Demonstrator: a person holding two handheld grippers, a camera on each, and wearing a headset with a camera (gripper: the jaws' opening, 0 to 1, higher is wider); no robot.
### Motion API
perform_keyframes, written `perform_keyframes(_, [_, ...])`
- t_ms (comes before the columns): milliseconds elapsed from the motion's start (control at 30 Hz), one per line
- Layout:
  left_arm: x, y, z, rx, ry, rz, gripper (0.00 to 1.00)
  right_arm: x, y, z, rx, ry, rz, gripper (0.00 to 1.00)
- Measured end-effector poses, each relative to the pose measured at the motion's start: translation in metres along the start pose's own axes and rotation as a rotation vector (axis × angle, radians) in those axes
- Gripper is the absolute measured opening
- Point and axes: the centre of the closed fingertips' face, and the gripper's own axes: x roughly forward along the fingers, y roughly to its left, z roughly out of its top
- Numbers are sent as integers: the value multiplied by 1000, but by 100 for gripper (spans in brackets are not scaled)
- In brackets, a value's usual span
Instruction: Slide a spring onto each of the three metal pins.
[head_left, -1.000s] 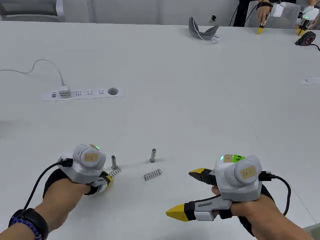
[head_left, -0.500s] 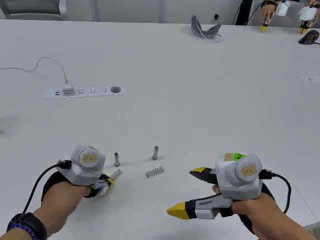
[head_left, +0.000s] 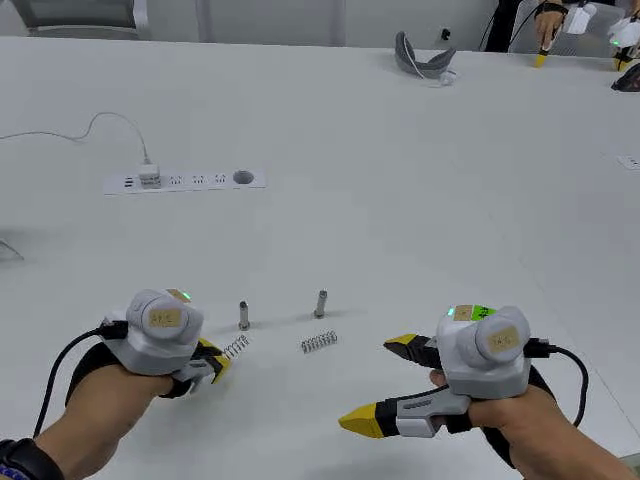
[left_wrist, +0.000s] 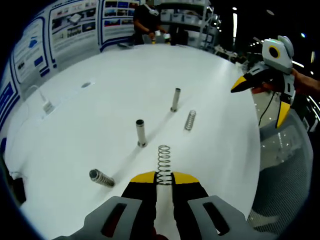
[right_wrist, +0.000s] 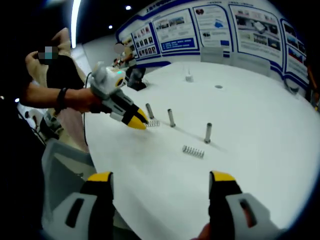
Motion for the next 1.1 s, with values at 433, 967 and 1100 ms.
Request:
perform_keyframes(433, [-37,-2,16,54,-39,7,11,3,3,4,1,-11,15,79])
perform_keyframes(967, [-69,-22,10,135,-33,-18,11,10,12,8,-1,-20,51,77])
perform_keyframes(1100, [-71,-28,12,140,-40,-29,11,12,14,12,0,-29,62,76])
